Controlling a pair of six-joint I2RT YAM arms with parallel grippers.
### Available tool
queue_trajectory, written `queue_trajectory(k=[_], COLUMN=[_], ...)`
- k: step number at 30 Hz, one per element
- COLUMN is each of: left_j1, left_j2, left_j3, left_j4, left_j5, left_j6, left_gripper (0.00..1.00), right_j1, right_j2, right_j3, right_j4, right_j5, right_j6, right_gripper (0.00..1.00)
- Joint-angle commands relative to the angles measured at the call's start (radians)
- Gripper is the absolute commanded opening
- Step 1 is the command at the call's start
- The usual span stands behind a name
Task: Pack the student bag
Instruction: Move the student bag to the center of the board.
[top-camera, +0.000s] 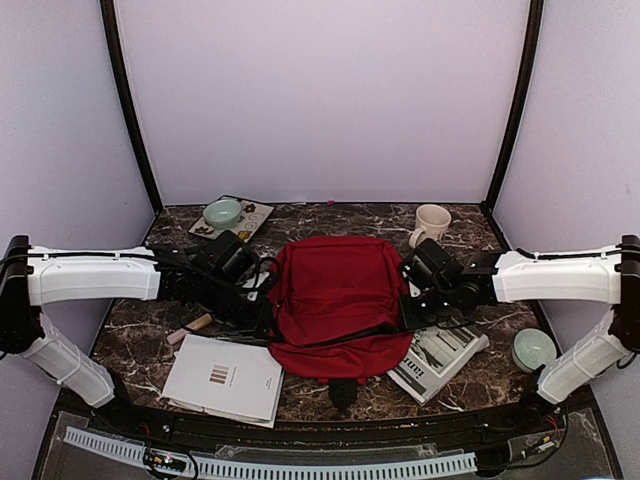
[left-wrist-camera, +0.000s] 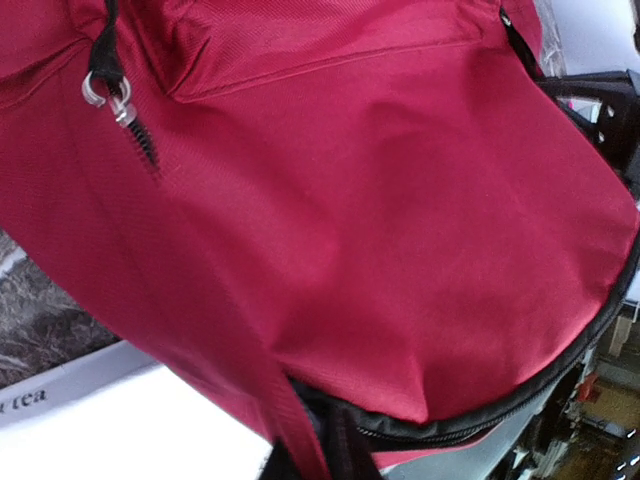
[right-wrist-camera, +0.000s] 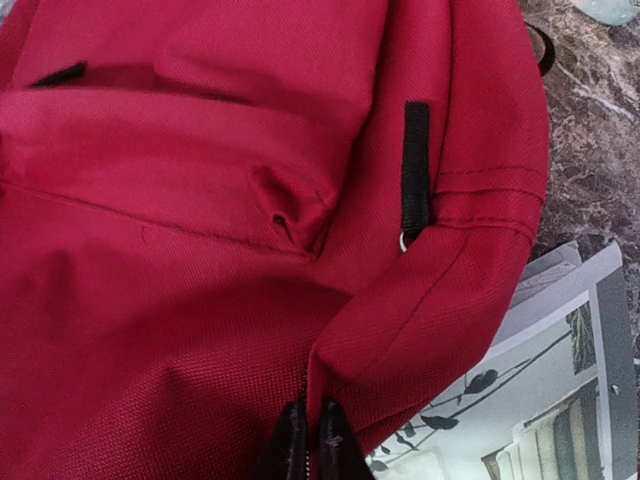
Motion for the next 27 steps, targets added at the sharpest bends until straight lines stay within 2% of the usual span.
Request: queue_trajectory(k=[1,6,10,14,19,27], left_j1=[-0.007,-0.005,0.012,0.074,0.152,0.224], left_j2=[0.038,0.091,0.166,0.268,0.367,0.525], left_j3=[0.025,0.123,0.263,0.388,0.498,0.672], left_j4=[0.063,0.055,-0.011,-0.074,-0.072,-0.088], left_j5=[0.001,-0.063,-0.116,-0.122,-0.097,-0.065], left_j6=[-0.01,0.038,0.098,0.14,0.19,0.262], left_gripper=[0.01,0.0,0.0,0.0,0.0,0.0], right_j1=[-0.007,-0.033,-0.094,-0.149,-0.216,-0.284], right_j2=[0.003,0.046,0.112,0.2,0.318,0.43], right_j3=[0.072,0.153,0.247,0.345,0.451,0.523], right_j4=[0.06,0.076,0.076,0.107,0.132,0.199], right_j5=[-0.006,0.034,0.044,0.023,-0.021,-0.129], right_j6=[-0.052,-0.117,-0.148,-0.175,-0.197,-0.206], right_gripper=[0.0,0.0,0.0,0.0,0.0,0.0])
